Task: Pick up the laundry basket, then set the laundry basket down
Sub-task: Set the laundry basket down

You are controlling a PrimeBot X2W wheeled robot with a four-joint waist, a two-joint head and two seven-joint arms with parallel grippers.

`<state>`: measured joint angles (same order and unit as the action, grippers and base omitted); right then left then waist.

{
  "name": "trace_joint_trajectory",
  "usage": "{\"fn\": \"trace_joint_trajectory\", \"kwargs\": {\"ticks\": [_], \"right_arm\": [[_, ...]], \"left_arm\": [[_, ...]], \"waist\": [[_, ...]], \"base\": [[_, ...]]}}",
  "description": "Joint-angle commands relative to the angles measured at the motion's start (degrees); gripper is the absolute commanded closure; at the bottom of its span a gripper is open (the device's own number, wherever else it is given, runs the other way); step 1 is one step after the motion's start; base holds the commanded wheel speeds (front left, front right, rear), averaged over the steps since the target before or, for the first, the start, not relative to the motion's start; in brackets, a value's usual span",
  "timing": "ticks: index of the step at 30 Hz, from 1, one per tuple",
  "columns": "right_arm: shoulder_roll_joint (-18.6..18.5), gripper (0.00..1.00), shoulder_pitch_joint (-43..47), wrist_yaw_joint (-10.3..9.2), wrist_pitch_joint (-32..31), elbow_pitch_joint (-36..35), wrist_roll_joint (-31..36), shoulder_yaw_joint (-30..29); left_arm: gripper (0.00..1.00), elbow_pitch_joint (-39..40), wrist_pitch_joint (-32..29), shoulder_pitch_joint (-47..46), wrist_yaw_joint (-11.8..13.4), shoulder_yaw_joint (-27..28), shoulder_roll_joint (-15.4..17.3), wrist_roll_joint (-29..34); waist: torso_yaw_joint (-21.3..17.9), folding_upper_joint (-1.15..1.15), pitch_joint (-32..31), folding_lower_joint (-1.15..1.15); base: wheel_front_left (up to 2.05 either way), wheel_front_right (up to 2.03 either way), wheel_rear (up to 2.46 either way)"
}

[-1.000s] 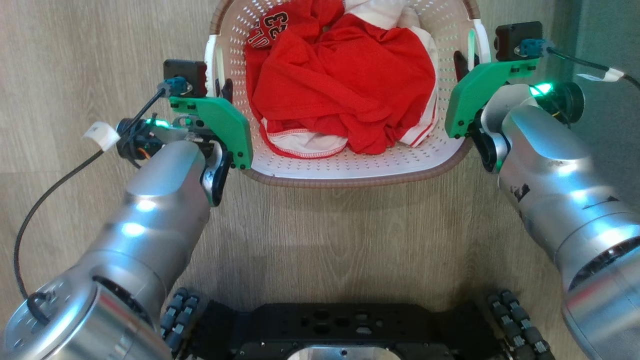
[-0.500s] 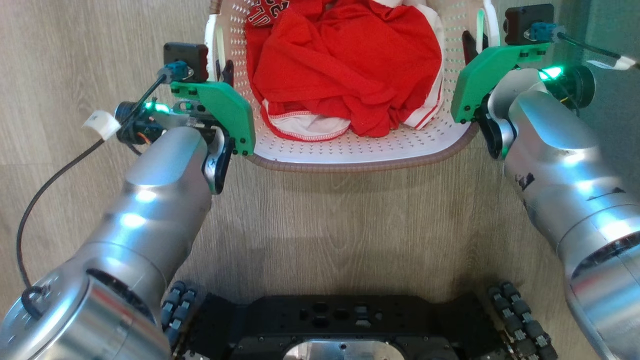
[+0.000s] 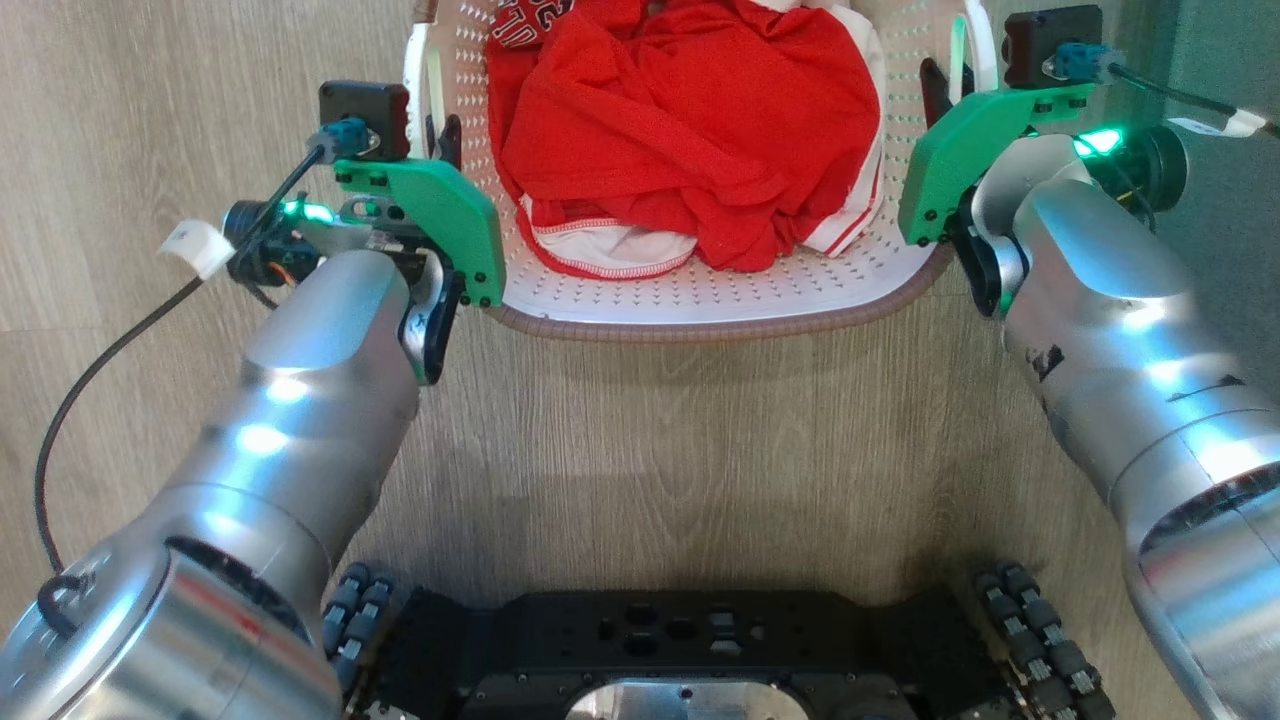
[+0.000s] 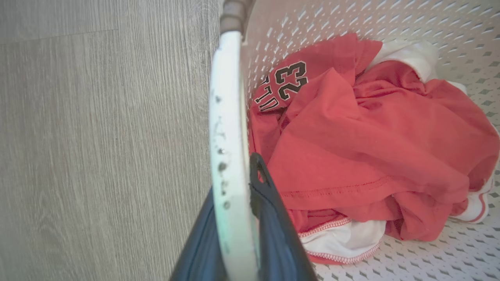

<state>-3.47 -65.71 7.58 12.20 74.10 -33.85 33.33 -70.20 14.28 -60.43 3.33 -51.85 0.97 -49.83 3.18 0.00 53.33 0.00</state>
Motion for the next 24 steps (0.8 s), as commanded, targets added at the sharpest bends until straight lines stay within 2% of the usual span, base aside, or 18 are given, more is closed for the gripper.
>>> {"fn": "trace_joint_trajectory", "kwargs": {"ticks": [1, 6, 9, 11, 12, 13, 14, 24], "right_arm": [[0.57, 0.87, 2.79, -0.09, 0.13, -0.14, 0.22, 1.09], [0.58, 0.83, 2.77, -0.09, 0.15, -0.17, -0.56, 1.85], [0.58, 0.70, 2.79, -0.09, 0.24, -0.17, -0.96, 2.27], [0.58, 0.56, 2.86, -0.09, 0.27, -0.17, -1.29, 2.50], [0.58, 0.40, 2.90, -0.09, 0.27, -0.17, -1.46, 2.61], [0.58, 0.02, 2.91, -0.09, 0.25, -0.17, -1.61, 2.73], [0.58, 0.00, 2.95, -0.09, 0.24, -0.17, -1.79, 2.83], [0.58, 0.00, 3.03, -0.09, 1.48, -0.26, -2.79, 3.87]], "left_arm": [[1.00, -0.68, 0.72, -0.15, 0.10, 0.89, 2.12, 0.86], [1.00, -1.01, 0.72, 0.05, 0.11, 1.43, 2.05, 1.09], [0.69, -1.20, 0.72, 0.26, 0.18, 1.79, 2.01, 1.10], [0.51, -1.40, 0.72, 0.44, 0.21, 2.11, 1.99, 0.87], [0.35, -1.48, 0.72, 0.48, 0.23, 2.22, 1.98, 0.79], [0.11, -1.54, 0.72, 0.52, 0.24, 2.40, 1.97, 0.66], [0.01, -1.57, 0.72, 0.55, 0.22, 2.63, 1.96, 0.48], [0.00, -0.82, 0.72, 1.57, 0.49, 4.17, 1.92, 0.71]], "waist": [[0.00, 0.00, 0.00, 0.00], [-0.16, 0.00, -0.01, 0.00], [-0.24, 0.00, -0.03, 0.00], [-0.29, 0.00, -0.09, 0.00], [-0.31, 0.00, -0.13, 0.00], [-0.32, 0.00, -0.16, 0.00], [-0.34, 0.00, -0.20, 0.00], [-0.78, 0.00, -2.04, 0.00]], "base": [[0.00, 0.00, 0.00], [0.00, 0.00, 0.00], [0.00, 0.00, 0.00], [0.00, 0.00, 0.00], [0.00, 0.00, 0.00], [0.00, 0.00, 0.00], [0.00, 0.00, 0.00], [0.00, 0.00, 0.00]]}}
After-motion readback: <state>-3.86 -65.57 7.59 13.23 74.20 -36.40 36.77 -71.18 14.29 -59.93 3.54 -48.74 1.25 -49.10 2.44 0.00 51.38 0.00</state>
